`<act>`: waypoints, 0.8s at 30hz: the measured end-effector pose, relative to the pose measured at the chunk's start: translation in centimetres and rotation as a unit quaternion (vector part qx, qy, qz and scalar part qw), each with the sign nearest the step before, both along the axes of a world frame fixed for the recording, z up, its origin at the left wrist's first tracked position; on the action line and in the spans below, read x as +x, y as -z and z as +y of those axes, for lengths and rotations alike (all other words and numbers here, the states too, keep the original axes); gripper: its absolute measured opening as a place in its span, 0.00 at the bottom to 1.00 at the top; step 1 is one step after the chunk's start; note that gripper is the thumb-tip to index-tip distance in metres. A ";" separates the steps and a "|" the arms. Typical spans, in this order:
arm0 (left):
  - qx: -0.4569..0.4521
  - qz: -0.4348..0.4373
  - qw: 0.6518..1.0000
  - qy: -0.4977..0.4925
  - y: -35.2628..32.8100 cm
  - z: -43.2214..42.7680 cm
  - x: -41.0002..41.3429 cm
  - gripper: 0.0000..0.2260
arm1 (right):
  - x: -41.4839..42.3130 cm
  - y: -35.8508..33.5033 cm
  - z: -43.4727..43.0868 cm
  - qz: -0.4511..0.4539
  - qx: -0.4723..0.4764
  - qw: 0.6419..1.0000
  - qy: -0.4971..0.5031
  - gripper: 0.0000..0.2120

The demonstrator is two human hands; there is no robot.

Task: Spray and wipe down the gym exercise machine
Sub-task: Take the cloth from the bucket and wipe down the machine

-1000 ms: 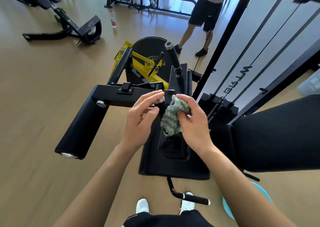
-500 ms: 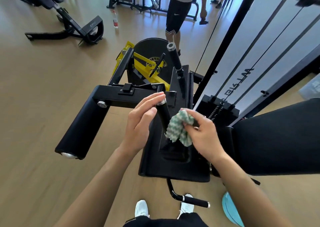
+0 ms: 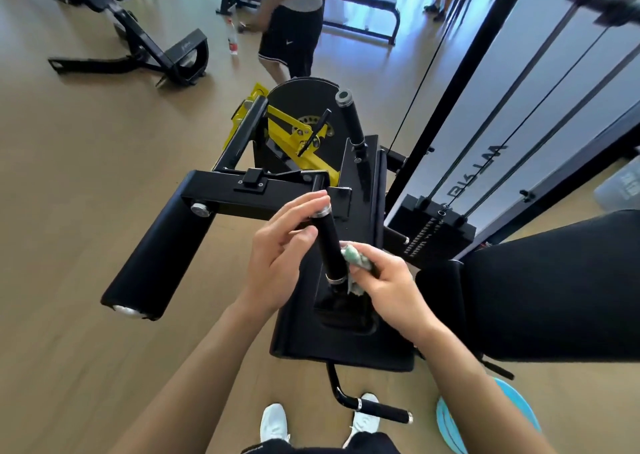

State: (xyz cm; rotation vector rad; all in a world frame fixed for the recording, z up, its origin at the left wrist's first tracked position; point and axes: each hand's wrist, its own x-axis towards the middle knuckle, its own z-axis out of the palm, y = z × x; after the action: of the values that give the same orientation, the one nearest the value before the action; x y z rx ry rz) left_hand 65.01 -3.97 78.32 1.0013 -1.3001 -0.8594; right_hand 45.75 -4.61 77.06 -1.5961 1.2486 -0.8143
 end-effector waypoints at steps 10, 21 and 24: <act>-0.024 -0.017 1.000 0.008 0.5 -0.4 0.3 0.20 | 5.1 -2.8 -0.3 -0.080 -0.082 0.993 0.000 0.25; 0.148 0.072 0.982 -0.096 2.6 4.0 -0.5 0.17 | -0.4 -0.7 2.8 -0.042 -0.055 0.992 0.109 0.18; 0.200 0.117 0.973 0.008 3.0 5.8 -0.9 0.22 | 0.3 -0.6 4.1 -0.034 -0.085 0.994 0.065 0.18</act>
State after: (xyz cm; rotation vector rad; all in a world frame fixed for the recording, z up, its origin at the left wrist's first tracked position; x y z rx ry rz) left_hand 64.15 1.79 75.32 1.1614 -0.9530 -1.2451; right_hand 46.06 -0.49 77.68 -1.6179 1.2728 -1.0741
